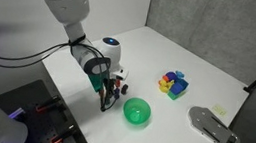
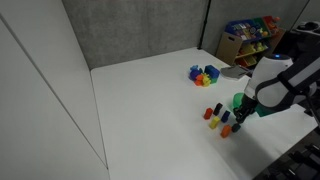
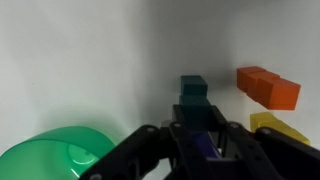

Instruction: Put one green block in the bowl

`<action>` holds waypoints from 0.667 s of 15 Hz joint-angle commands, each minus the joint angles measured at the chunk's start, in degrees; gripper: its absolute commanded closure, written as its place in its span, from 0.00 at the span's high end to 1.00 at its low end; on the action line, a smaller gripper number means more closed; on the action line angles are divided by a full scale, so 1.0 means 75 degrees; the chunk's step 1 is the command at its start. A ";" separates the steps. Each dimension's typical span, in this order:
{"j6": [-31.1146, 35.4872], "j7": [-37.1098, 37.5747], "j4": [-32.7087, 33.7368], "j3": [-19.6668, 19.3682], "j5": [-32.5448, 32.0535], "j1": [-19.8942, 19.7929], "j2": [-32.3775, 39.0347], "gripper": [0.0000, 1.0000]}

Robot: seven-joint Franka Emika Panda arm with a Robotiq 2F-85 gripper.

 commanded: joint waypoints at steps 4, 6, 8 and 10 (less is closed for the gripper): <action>-0.0755 -0.0118 0.0617 -0.0451 -0.0377 -0.0421 -0.0525 0.09; -0.0678 -0.0201 0.1002 -0.0463 -0.0344 -0.0662 -0.0299 0.09; -0.0649 -0.0216 0.1356 -0.0498 -0.0345 -0.0852 -0.0077 0.09; -0.0633 -0.0192 0.1713 -0.0607 -0.0398 -0.0990 0.0216 0.09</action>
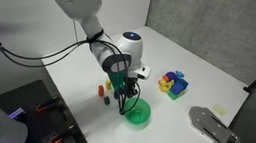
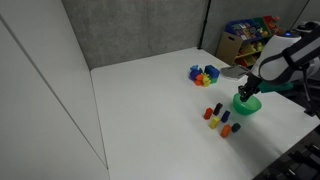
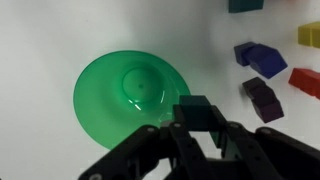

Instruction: Put one green block in the bowl

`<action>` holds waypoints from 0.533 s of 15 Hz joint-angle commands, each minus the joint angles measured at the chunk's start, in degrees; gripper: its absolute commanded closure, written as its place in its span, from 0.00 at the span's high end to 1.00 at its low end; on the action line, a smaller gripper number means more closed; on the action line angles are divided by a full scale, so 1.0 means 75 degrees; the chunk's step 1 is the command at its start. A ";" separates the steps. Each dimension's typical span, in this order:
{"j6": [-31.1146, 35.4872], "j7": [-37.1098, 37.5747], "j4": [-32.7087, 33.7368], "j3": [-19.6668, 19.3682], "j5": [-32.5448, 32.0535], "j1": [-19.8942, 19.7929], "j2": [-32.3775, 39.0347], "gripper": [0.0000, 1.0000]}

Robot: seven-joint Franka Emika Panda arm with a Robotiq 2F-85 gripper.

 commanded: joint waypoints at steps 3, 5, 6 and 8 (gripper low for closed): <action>-0.0061 -0.0073 0.1049 -0.0272 -0.0214 -0.0362 0.0984 0.09; -0.0036 -0.0105 0.1256 -0.0338 -0.0209 -0.0476 0.1351 0.09; -0.0020 -0.0131 0.1337 -0.0351 -0.0199 -0.0526 0.1523 0.09; -0.0008 -0.0188 0.1490 -0.0352 -0.0180 -0.0612 0.1816 0.09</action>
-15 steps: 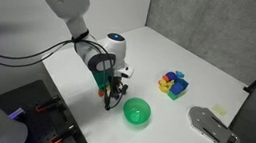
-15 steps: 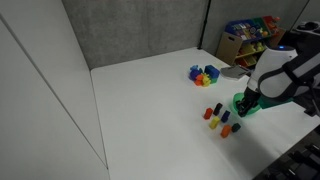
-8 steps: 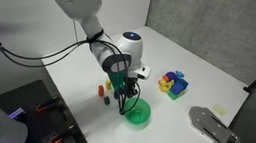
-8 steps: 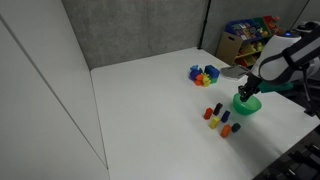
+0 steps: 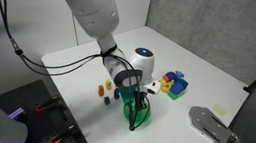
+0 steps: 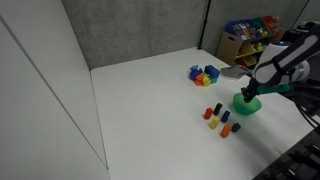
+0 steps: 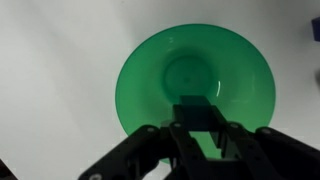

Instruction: Put one green block in the bowl

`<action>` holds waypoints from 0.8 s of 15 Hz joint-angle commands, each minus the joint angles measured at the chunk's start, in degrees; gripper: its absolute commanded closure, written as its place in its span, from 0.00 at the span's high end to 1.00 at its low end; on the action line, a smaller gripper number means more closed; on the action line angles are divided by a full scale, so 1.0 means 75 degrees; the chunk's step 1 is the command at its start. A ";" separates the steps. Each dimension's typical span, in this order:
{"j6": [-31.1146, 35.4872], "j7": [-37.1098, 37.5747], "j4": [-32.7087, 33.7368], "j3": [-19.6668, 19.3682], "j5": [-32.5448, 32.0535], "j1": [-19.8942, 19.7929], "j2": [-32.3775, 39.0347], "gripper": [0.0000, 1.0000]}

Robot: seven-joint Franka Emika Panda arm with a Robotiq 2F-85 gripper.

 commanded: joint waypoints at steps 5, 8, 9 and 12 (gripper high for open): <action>-0.0137 -0.0279 0.0681 0.0057 -0.0089 -0.0295 0.0881 0.55; -0.0273 -0.0465 0.0628 0.0129 -0.0077 -0.0364 0.0727 0.78; -0.0369 -0.0542 0.0567 0.0177 -0.0067 -0.0400 0.0592 0.85; -0.0743 -0.0692 0.0332 0.0138 -0.0145 -0.0326 0.0089 1.00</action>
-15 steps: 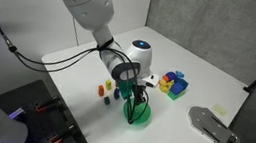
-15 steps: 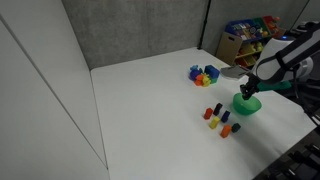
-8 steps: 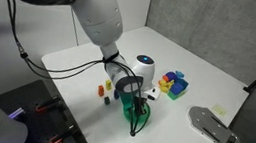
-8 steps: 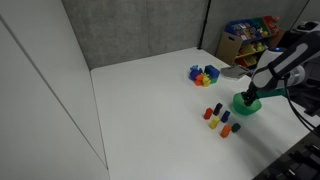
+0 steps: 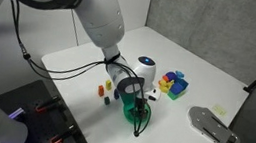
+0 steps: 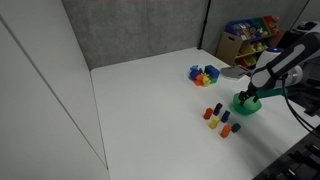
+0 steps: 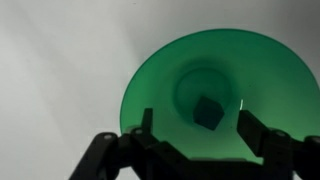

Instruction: Put one green block in the bowl

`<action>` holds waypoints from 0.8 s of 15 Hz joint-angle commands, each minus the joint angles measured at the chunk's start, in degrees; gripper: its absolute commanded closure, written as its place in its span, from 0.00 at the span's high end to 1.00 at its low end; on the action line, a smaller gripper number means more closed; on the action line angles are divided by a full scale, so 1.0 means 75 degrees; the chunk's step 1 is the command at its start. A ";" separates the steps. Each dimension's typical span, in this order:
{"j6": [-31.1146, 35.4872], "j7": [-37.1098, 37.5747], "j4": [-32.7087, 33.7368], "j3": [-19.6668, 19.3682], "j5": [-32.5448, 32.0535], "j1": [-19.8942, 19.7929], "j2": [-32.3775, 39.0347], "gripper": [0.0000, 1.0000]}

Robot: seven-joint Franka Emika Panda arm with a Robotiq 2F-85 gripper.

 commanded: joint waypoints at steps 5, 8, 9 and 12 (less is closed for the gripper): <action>-0.1502 -0.0528 -0.0613 0.0085 -0.0342 -0.0079 -0.1837 1.00; -0.2245 -0.0835 -0.1033 0.0215 -0.0418 -0.0104 -0.2712 1.00; -0.2508 -0.0933 -0.1209 0.0244 -0.0470 -0.0078 -0.3031 1.00; -0.3388 -0.1007 -0.1738 0.0352 -0.0601 0.0019 -0.4015 1.00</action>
